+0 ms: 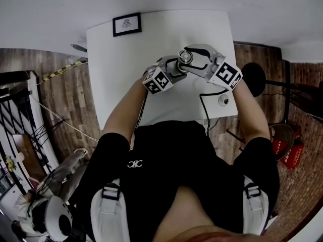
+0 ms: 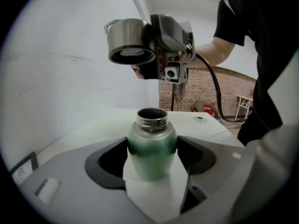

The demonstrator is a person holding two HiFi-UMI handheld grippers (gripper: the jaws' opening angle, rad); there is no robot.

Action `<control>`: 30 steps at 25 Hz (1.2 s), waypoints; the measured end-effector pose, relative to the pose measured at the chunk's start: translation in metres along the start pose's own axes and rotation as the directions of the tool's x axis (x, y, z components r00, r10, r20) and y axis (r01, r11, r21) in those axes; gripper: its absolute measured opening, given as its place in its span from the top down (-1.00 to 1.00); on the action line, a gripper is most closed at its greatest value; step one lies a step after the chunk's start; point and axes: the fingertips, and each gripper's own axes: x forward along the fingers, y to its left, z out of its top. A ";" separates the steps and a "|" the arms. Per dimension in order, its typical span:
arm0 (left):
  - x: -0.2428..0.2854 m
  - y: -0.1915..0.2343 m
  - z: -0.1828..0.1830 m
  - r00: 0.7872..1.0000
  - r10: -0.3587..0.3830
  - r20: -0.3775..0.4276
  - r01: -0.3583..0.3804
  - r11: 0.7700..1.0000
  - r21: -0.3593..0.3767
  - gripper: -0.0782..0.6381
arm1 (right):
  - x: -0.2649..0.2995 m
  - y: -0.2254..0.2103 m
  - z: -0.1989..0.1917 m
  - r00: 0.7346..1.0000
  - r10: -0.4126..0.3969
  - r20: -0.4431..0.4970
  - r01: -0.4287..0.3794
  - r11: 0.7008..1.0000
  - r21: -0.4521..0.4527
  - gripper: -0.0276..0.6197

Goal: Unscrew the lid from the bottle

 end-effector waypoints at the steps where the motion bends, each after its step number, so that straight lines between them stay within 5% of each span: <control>1: 0.000 0.000 0.000 1.000 0.005 0.001 -0.005 1.000 -0.014 -0.30 | -0.003 0.000 0.001 1.000 -0.019 0.010 0.019 1.000 0.005 0.15; 9: -0.023 0.010 0.022 0.981 0.163 0.100 -0.148 0.979 -0.141 -0.34 | -0.029 0.005 0.008 0.980 -0.176 0.088 0.171 0.983 0.068 0.15; 12: -0.055 0.006 0.039 0.954 0.263 0.144 -0.239 0.957 -0.164 -0.29 | -0.041 0.010 0.017 0.952 -0.278 0.130 0.267 0.959 0.093 0.14; 14: -0.080 0.011 0.051 0.918 0.357 0.172 -0.324 0.926 -0.194 0.04 | -0.049 0.009 0.021 0.922 -0.357 0.148 0.343 0.932 0.114 0.14; 19: -0.152 0.032 0.077 0.773 0.599 0.210 -0.508 0.781 -0.363 0.63 | -0.073 0.000 0.043 0.793 -0.572 0.210 0.540 0.819 0.193 0.15; 27: -0.242 0.026 0.102 0.662 0.728 0.178 -0.635 0.671 -0.382 0.63 | -0.101 0.005 0.055 0.551 -0.819 0.159 0.752 0.570 0.330 0.14; 30: -0.266 0.027 0.107 0.594 0.790 0.153 -0.689 0.598 -0.409 0.63 | -0.104 0.003 0.045 0.516 -0.848 0.119 0.777 0.522 0.350 0.14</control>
